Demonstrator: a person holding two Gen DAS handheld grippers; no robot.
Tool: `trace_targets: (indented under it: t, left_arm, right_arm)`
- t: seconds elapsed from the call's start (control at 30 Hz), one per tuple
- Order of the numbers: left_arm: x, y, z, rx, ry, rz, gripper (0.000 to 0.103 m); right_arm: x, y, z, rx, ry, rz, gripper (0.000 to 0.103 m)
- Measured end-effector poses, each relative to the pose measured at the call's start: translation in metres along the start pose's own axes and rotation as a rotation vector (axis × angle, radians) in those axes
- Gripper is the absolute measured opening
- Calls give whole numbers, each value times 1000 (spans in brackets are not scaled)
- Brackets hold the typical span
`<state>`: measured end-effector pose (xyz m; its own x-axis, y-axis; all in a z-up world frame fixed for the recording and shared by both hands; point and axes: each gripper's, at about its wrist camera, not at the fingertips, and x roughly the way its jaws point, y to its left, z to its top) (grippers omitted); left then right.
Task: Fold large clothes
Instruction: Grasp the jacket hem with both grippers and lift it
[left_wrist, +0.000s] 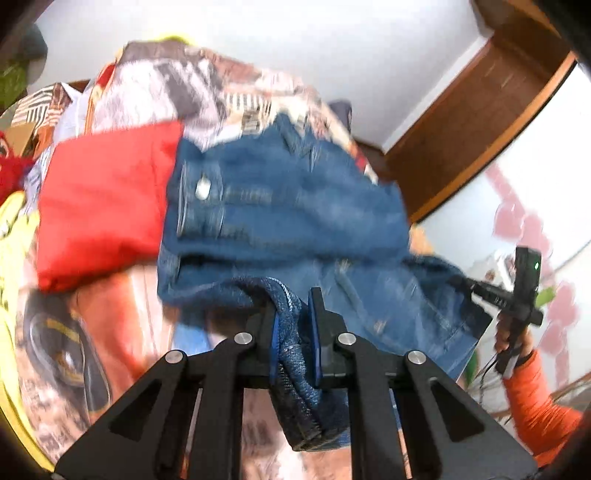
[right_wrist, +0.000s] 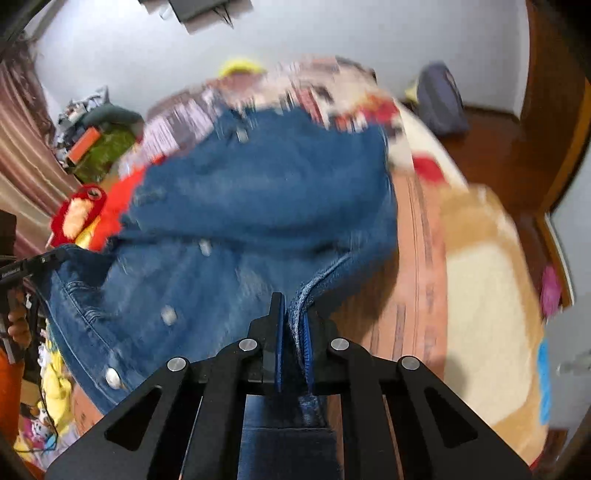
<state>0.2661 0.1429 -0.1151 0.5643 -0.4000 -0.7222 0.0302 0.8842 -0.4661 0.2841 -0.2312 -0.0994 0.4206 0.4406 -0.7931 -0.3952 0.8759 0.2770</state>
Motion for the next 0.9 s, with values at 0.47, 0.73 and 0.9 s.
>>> trace_targets:
  t: [0.47, 0.73, 0.9]
  left_arm:
    - [59, 22, 149, 23, -149, 301, 12]
    - [155, 108, 141, -134, 16, 357, 13]
    - [160, 98, 131, -46, 47, 396, 15]
  right_arm:
    - [80, -39, 148, 124, -123, -144, 8]
    - [160, -79, 144, 186, 17, -171, 8]
    - [164, -72, 137, 89, 24, -199, 12]
